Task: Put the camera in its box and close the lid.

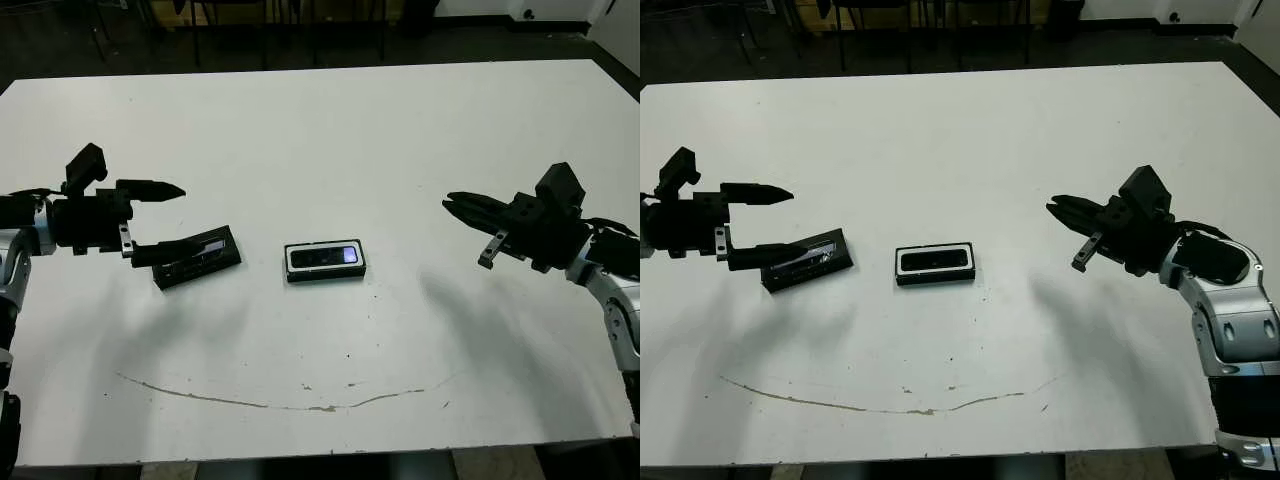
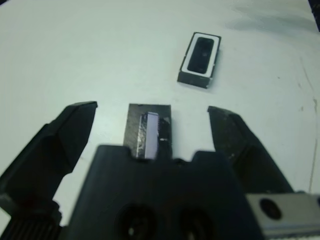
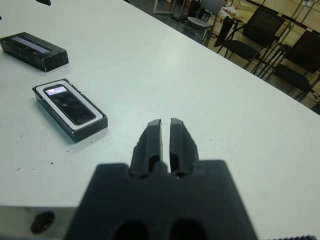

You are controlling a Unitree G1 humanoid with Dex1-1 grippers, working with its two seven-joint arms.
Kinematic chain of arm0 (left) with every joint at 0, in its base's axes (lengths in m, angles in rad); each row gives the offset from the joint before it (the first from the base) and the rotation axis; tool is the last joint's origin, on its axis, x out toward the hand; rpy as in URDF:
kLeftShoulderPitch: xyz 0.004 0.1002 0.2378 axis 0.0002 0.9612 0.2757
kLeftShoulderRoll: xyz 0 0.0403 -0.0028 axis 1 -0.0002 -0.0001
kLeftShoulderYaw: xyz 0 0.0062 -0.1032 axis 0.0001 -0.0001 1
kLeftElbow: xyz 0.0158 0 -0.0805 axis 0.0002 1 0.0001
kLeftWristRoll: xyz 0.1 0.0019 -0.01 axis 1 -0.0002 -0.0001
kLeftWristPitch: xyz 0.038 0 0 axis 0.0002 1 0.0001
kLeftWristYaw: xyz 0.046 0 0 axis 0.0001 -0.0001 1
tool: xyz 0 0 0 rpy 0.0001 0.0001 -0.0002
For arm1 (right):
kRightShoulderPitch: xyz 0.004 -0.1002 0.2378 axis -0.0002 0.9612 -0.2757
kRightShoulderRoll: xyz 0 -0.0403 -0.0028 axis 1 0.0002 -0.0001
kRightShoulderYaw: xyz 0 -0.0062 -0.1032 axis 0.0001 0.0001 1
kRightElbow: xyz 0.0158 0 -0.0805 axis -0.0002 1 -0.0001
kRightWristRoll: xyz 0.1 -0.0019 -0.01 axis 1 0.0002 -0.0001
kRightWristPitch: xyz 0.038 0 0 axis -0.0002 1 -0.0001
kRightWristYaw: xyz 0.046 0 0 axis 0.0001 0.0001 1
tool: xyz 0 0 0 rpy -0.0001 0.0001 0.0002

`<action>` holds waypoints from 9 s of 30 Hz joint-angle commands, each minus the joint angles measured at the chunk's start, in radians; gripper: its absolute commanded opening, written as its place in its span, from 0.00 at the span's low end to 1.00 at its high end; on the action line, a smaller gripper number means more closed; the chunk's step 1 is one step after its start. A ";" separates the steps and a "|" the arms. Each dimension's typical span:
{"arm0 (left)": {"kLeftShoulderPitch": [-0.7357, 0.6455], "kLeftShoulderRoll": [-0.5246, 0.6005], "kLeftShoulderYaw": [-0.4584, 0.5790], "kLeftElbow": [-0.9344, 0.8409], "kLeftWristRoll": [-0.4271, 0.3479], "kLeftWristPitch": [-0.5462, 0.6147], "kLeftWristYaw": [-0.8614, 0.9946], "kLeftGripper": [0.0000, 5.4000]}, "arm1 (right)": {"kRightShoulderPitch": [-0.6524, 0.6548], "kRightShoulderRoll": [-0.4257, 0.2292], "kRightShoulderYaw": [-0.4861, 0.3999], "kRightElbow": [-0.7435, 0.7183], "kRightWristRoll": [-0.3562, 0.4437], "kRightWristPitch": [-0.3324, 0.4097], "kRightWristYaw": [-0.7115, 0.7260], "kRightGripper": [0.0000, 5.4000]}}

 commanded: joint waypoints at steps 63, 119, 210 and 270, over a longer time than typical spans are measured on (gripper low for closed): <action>0.236 -0.054 0.035 -0.146 0.059 0.089 0.174 0.48 | 0.020 -0.015 0.024 0.016 -0.022 -0.023 0.009 0.00; -0.216 -0.270 -0.239 0.165 0.224 0.100 -0.040 0.48 | 0.055 -0.001 0.026 0.020 0.011 -0.039 0.004 0.00; -0.233 -0.369 -0.476 0.224 0.495 -0.058 0.073 0.96 | 0.060 0.003 0.026 0.029 0.035 -0.001 0.040 0.00; 0.417 -0.729 -0.241 -0.846 0.192 0.585 1.280 0.00 | 0.075 0.042 0.036 -0.004 0.026 -0.018 -0.044 0.00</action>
